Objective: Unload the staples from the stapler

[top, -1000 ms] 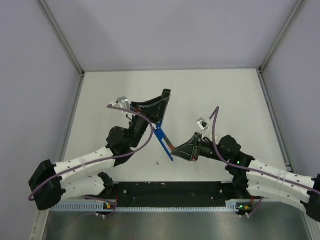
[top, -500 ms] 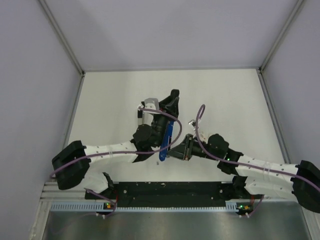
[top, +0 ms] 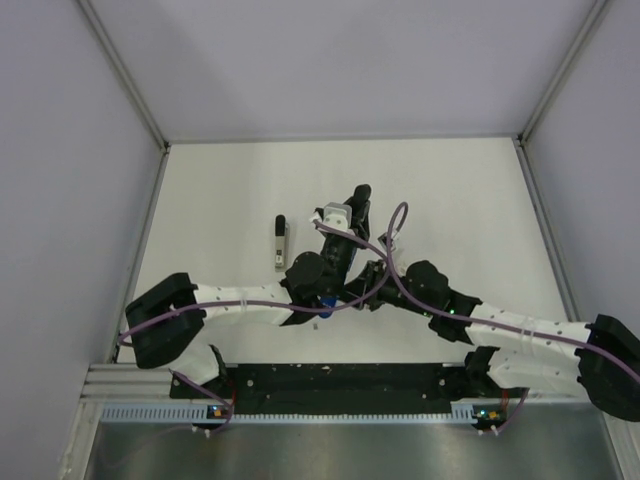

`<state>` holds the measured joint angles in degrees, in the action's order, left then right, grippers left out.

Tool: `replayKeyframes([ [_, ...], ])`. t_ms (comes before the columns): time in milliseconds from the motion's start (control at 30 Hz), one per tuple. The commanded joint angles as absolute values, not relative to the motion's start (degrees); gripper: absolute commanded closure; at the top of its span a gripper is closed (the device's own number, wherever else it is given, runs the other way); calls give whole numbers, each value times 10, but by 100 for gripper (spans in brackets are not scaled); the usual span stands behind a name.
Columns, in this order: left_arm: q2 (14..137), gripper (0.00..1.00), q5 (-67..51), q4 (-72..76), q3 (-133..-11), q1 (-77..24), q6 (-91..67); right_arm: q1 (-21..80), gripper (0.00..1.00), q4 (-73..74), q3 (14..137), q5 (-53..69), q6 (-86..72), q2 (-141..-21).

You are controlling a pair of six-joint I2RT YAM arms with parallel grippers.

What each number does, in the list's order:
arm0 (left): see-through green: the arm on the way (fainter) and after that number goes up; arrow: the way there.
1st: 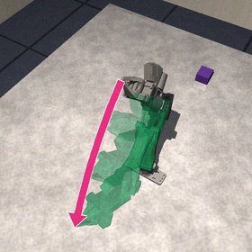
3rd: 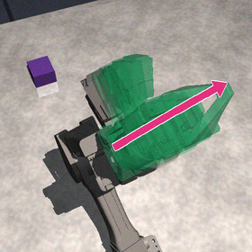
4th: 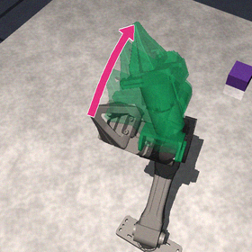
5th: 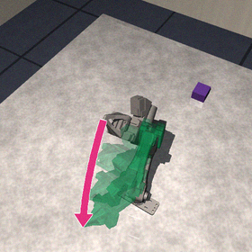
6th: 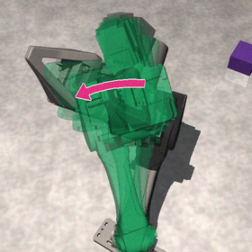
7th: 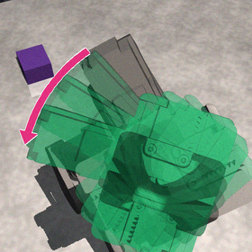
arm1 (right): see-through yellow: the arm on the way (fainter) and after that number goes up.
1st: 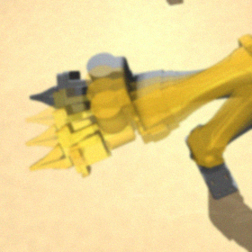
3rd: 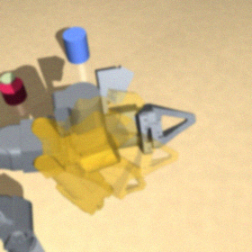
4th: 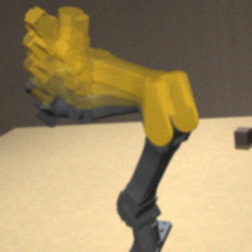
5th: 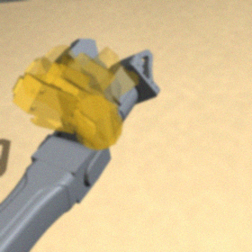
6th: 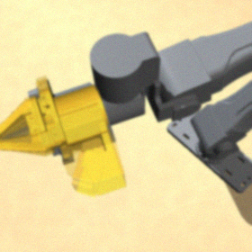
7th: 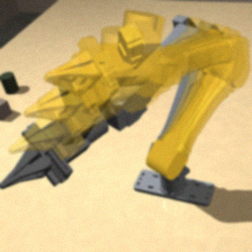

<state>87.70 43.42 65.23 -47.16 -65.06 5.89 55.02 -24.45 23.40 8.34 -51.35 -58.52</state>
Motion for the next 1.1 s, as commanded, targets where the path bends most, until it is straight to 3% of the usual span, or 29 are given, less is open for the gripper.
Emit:
replayKeyframes([
  [0, 882, 100, 436, 696, -493, -655, 80, 540, 60, -280, 277, 71, -483, -602],
  [833, 701, 100, 323, 391, -506, -654, 2, 535, 60, 27, 352, -83, -331, -486],
  [1067, 670, 100, 346, 301, -510, -655, -5, 536, 60, 87, 371, -109, -319, -447],
])
